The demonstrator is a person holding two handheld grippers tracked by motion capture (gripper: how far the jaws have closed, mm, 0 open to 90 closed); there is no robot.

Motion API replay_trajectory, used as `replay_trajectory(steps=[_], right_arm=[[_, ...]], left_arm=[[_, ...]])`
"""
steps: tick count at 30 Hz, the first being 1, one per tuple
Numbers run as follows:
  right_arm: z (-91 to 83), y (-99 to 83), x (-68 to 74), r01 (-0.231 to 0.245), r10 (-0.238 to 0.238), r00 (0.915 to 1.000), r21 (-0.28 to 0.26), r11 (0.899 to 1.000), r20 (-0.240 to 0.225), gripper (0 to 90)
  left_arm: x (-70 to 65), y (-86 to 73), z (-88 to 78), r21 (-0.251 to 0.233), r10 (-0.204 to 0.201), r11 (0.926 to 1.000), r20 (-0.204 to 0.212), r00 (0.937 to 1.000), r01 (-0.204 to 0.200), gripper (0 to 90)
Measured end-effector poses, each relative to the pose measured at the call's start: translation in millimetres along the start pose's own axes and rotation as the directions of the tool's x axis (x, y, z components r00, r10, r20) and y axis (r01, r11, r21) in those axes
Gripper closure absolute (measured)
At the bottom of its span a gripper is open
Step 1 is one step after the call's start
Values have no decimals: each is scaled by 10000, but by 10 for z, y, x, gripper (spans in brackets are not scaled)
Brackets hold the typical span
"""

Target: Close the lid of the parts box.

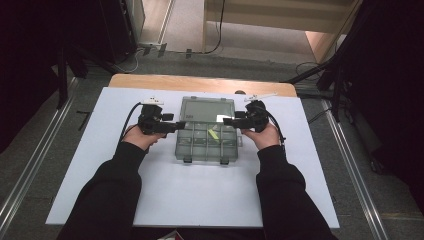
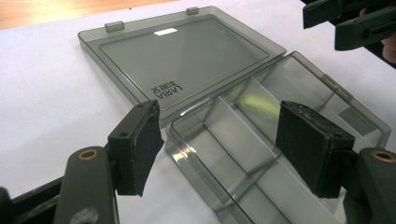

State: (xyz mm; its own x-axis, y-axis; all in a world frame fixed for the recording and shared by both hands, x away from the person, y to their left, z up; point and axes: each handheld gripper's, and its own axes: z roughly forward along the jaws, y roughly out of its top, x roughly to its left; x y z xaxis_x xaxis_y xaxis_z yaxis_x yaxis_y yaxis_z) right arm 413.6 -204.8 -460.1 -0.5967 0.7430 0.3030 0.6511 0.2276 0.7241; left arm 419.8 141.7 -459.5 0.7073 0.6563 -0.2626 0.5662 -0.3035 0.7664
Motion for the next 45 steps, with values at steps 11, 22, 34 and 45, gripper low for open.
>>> replay_trajectory(steps=[11, 22, 34, 45], right_arm=[[97, 113, -100, -78, 79, 9998, -82, 9999, 173, 315], [209, 160, -265, -377, 379, 9985, -41, 9993, 386, 309], [308, 131, -293, -765, 758, 9926, 35, 9971, 948, 328], [390, 74, -299, -1105, 1028, 9858, 516, 9925, 1330, 334]], left_arm=[[73, 154, 195, 0, -37, 10000, -160, 9999, 37, 301], [200, 257, 353, -268, -367, 9990, -579, 9976, 352, 301], [225, 194, 564, -86, -541, 9985, -1358, 9893, 535, 301], [251, 181, 588, 73, -873, 9960, -1548, 9841, 895, 300]])
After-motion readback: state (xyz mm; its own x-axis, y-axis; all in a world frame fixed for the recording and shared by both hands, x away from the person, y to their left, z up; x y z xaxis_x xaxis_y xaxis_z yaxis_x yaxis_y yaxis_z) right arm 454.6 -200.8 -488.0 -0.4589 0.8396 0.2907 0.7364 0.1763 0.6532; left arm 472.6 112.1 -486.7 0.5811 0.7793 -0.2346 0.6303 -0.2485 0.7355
